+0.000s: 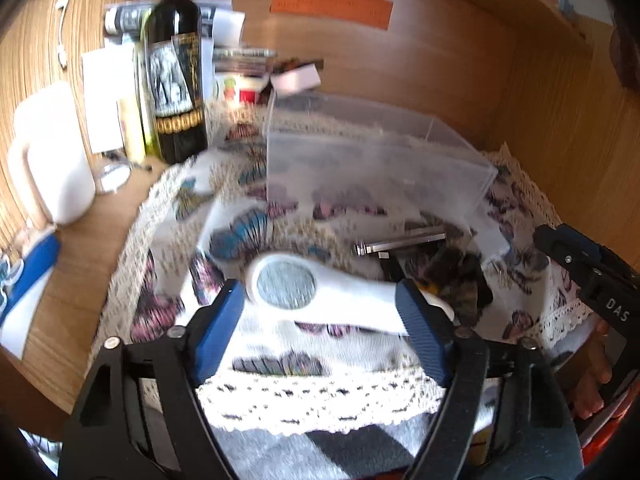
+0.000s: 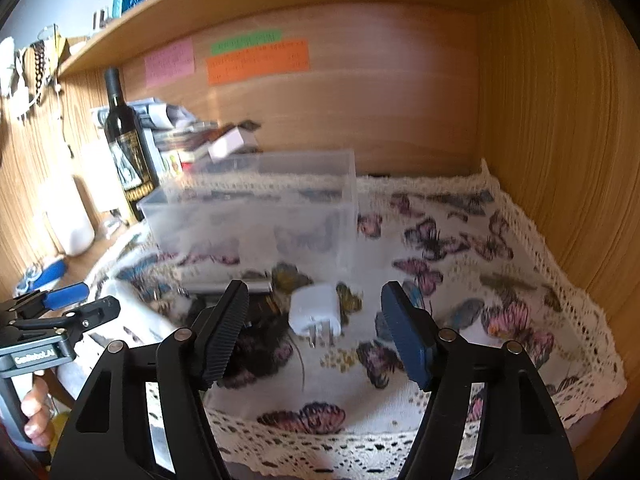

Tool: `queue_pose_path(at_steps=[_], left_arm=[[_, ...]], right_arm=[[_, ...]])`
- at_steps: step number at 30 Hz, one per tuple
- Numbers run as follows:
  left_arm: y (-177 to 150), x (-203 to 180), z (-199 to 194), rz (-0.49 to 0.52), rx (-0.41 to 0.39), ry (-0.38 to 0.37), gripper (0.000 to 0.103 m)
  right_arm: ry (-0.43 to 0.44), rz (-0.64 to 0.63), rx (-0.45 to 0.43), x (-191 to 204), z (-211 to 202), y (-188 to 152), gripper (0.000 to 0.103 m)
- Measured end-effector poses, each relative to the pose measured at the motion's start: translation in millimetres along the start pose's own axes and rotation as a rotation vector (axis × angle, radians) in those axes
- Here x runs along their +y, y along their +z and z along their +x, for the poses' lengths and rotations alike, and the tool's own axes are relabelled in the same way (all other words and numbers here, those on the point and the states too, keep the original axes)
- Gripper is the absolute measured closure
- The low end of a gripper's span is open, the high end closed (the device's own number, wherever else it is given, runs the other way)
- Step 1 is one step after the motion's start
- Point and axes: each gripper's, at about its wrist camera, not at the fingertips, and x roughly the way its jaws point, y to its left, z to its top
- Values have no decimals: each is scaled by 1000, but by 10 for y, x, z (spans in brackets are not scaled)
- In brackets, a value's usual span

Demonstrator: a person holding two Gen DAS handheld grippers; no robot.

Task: Organize rigid objects
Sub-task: 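Grasp the white handheld device with the left tool while the right tool grasps the white plug adapter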

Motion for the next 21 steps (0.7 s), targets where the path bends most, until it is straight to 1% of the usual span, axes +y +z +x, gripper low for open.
queue_pose_path(at_steps=[4,8,10,11,14,17,20,21], left_arm=[[-83,-45,22,0,40,-20,28],[-105,-50,163,-24,98,-46,28],[-78,-36,249,-37,121,-46,28],[-55,-31,289,-35,126,-38,28],[59,-20,363,-19,132,-51,28],[211,-73,443,32,130,-38,28],[327,-107,567,57,157,-47,28],[368,-117,637,61,179,-54,28]], right_arm=[[1,5,40,-42,43,-74,37],[-1,5,60,-79,80,-126,38],[-3,5,71,-94,103,-143,39],[-6,10,76,-105,117,-148,39],[0,30,89,-148,165,-148,39],[6,42,100,-180,217,-139,39],[12,40,110,-169,264,-124,39],[13,38,114,-161,285,-118,39]])
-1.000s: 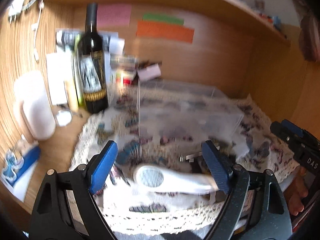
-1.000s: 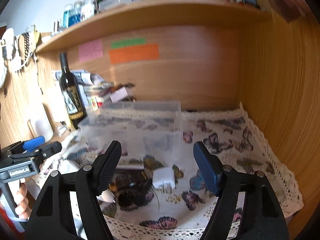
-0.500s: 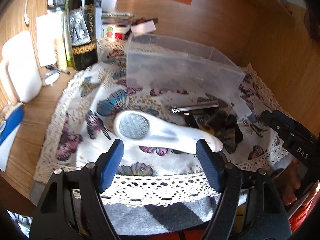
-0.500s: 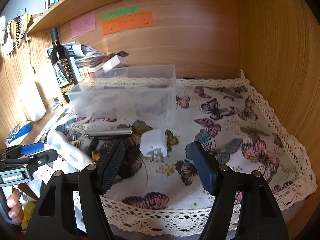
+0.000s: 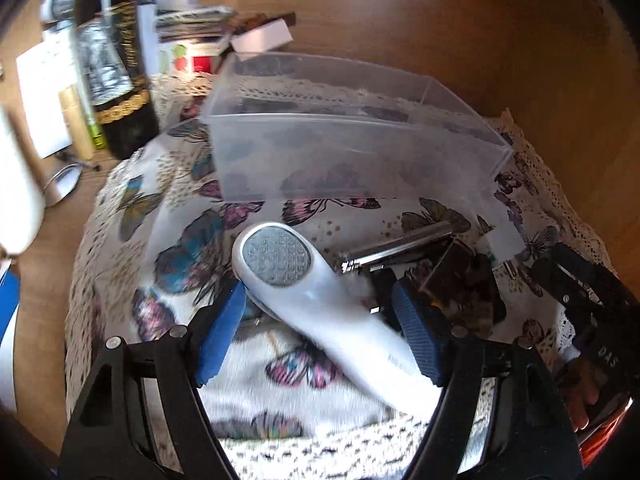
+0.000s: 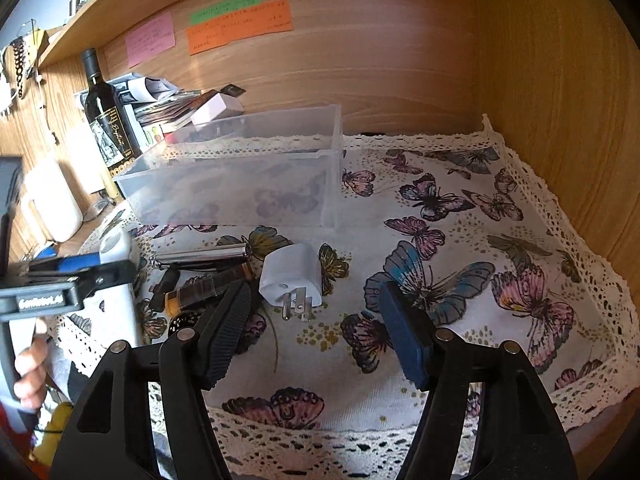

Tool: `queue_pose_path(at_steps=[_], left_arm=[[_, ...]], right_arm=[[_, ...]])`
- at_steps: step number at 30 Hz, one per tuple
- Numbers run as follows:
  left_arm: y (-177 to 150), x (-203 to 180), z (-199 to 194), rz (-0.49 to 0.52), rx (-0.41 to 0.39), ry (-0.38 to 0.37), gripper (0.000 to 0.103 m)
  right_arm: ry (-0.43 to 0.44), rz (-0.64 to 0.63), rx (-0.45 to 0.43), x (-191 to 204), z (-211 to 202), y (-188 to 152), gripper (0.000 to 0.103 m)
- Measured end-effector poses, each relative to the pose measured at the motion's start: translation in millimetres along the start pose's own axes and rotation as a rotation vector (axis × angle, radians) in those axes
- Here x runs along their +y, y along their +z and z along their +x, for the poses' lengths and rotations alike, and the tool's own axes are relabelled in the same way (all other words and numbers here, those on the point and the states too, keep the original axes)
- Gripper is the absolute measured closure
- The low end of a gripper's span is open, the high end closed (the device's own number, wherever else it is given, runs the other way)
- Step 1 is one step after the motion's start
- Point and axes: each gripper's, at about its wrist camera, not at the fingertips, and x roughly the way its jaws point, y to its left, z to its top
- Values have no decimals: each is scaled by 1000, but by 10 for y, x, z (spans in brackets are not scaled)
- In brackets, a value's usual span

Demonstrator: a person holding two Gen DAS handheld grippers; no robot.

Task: Organize rigid objects
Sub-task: 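Grasp the white handheld device with the left tool while the right tool grasps the white plug adapter, then carry both items into the clear plastic box and open both tools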

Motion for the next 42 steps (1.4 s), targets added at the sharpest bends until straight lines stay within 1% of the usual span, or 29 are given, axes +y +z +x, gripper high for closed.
queue_pose_path(at_steps=[4,7,9,10,11,12,13,16,20,22,25,27,29,36,42], left_arm=[[71,-3,113,22,38,-3,28],[71,15,174,45,54,12,35],[59,64,222,31,66,16,44],[56,65,226,38,58,33,52],[47,64,221,57,45,51,56],[39,61,223,67,45,50,58],[36,66,226,70,46,45,63],[34,63,247,105,52,50,65],[80,6,317,158,65,69,65],[89,3,292,186,61,73,66],[92,8,292,190,46,65,66],[85,54,242,168,38,38,67],[63,71,172,152,24,16,67],[137,109,-311,141,-118,13,67],[295,163,-675,127,-226,2,69]], right_arm=[[9,-16,18,32,67,43,41],[22,-36,44,75,136,87,42],[28,-47,67,104,209,109,45],[26,-51,80,115,248,116,49],[20,-51,94,120,294,118,51],[16,-47,111,117,347,118,55],[23,-39,128,108,393,118,58],[36,-17,140,77,427,133,64],[20,-24,148,90,450,125,65],[12,-32,144,104,452,120,65],[4,-32,130,105,426,127,66],[3,-26,112,99,370,139,66],[5,-22,97,99,330,173,66],[11,-31,1,161,85,358,66],[24,-38,-81,221,-96,577,66]])
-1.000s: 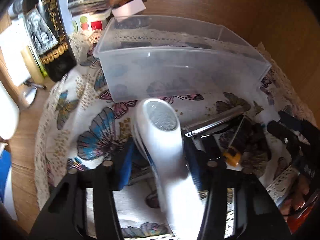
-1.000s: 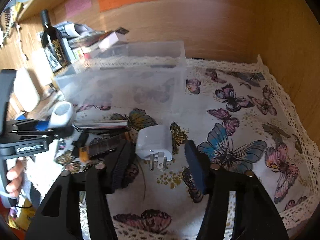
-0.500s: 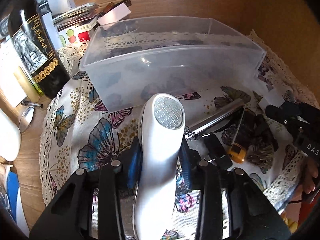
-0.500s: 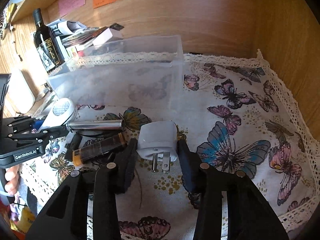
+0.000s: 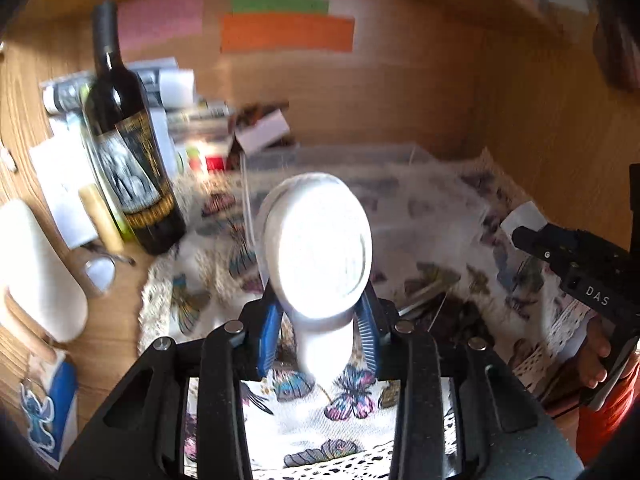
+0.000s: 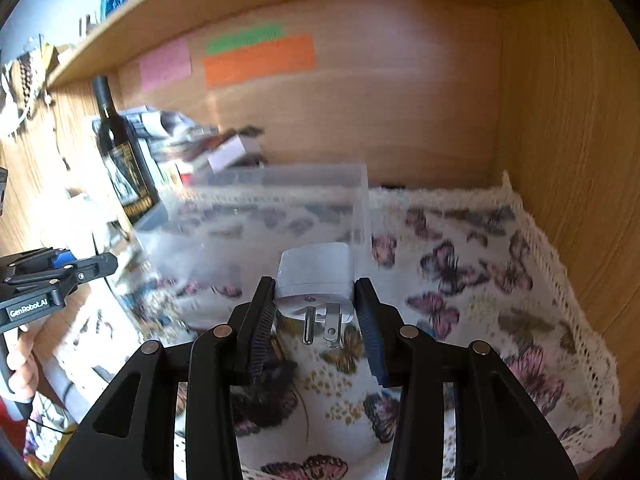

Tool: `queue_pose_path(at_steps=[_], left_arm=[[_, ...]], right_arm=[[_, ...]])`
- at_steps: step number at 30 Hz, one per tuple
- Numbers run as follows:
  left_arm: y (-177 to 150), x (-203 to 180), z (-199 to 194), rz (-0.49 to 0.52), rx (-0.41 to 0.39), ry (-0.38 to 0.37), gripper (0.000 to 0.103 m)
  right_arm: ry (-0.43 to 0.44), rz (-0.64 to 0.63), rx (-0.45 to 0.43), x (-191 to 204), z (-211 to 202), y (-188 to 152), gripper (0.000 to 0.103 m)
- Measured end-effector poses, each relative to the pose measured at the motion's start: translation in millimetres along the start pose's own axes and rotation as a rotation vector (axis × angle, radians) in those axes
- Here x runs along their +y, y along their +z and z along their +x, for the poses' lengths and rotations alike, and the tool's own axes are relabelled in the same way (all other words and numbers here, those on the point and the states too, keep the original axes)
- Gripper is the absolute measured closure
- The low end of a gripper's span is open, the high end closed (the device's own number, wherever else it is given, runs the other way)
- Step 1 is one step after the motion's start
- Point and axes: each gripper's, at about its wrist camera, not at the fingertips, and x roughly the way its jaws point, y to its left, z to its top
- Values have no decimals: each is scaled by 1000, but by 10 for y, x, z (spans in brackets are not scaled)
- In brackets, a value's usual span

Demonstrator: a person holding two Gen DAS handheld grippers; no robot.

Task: Organize rigid objects
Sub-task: 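Carry both items into the clear plastic box and open both tools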

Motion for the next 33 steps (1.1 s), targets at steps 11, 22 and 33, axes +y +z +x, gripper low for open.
queue_pose_path(at_steps=[11,22,33], left_arm=[[449,27,-279,-5,-133,0,69],[825,18,35,9,-170,47,69],[904,-76,956,-6,0,-67,69]], right_arm=[[4,-32,-110,81,-105,433,66],[33,-38,-101,130,207,681,66],[35,-74,65,194,923,660,66]])
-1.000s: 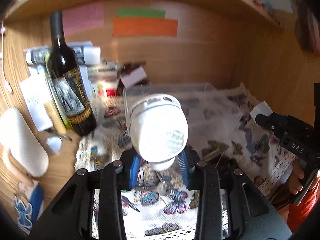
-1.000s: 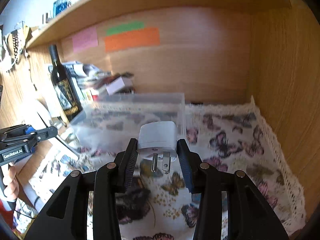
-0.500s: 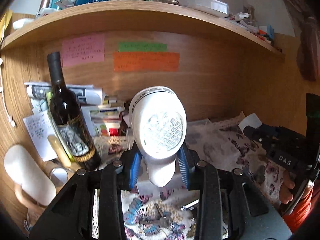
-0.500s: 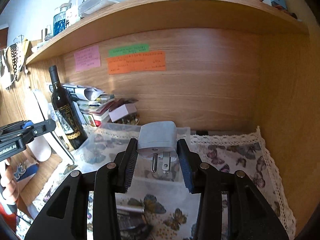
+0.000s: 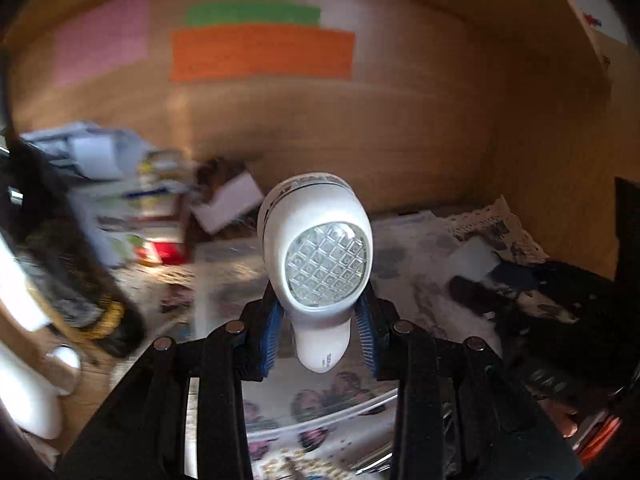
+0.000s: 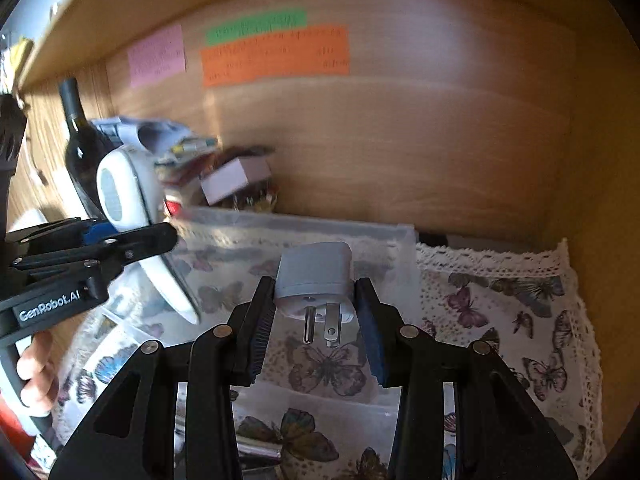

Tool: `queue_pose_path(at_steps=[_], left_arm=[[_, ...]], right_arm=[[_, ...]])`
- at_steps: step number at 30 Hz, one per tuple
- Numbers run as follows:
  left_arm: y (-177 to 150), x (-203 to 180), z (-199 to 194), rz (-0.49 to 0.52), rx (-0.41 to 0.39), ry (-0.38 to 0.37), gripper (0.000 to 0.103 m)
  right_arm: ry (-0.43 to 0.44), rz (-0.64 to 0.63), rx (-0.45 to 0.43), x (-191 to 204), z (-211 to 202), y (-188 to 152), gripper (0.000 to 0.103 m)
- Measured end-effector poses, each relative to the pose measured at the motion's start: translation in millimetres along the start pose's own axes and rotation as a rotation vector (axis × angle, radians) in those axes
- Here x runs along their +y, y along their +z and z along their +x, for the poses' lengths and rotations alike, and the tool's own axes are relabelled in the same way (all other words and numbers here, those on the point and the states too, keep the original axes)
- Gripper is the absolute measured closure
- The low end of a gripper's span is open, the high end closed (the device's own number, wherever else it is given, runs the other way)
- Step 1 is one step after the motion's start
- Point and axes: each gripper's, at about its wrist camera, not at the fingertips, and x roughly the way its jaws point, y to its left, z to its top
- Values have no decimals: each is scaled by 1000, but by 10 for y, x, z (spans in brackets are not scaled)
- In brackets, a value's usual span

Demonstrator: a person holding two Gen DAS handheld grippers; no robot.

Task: Organize rigid objects
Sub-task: 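Carry both items into the clear plastic box and open both tools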

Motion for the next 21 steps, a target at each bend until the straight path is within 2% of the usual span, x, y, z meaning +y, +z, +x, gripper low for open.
queue_pose_path(at_steps=[3,9,15,17,19,21], left_arm=[[-26,-18,144,-1,34,-27,69],[-84,119,251,-33,76,-6,68],[-114,216,259,-39,90,69,55],[-119,210,216,-31,79,74,46],[-127,193,139,-16,62,76,45],[-145,128,66,5,46,82,44]], right_arm=[[3,-5,35,1,137,-29,66],[-7,-24,80,22,321,-85,66],[-25,-51,119,71,439,-125,65],[-35,-59,109,85,404,-117,61],[-41,-65,87,85,319,-96,51],[-49,-76,60,99,204,-76,51]])
